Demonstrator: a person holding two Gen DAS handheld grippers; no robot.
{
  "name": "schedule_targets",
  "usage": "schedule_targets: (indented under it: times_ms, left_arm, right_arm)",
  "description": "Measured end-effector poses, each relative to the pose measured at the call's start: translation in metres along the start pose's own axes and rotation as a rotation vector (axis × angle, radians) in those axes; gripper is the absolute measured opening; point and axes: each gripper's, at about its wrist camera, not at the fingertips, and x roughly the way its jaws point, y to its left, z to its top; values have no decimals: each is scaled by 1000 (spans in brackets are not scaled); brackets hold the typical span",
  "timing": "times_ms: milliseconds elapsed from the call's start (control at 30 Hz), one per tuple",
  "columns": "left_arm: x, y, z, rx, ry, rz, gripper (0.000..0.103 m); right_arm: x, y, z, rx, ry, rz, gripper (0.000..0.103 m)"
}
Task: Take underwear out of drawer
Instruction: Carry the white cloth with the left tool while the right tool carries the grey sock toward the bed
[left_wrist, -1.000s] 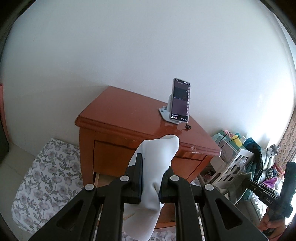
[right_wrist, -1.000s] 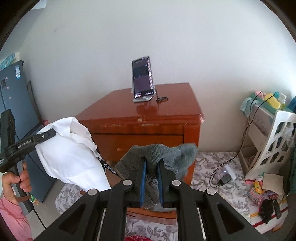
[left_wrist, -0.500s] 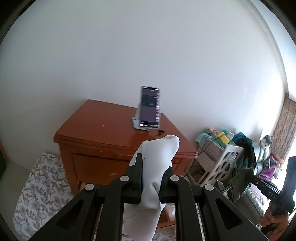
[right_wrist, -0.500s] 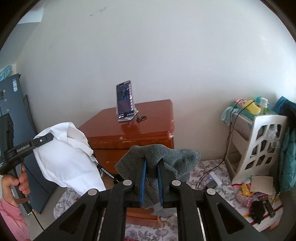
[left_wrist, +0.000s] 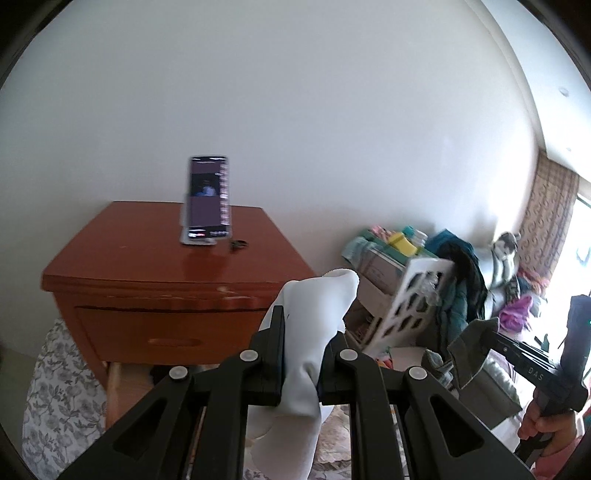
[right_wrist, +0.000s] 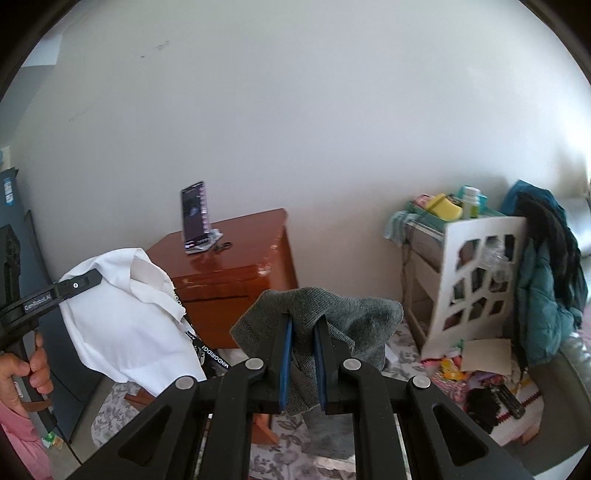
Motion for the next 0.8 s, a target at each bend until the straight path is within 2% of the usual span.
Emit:
schedule_targets:
  times_ms: [400, 633, 800]
  left_arm:
    - [59, -83, -27, 102, 90, -94, 13]
    - [115, -116, -62, 148, 190, -144, 13]
    - [153, -126, -85, 154, 256, -156, 13]
  right_arm:
    - [5, -71, -27, 84, 46, -71, 12]
    - [34, -110, -53, 123, 117, -115, 12]
    - [62, -134, -73, 149, 177, -142, 12]
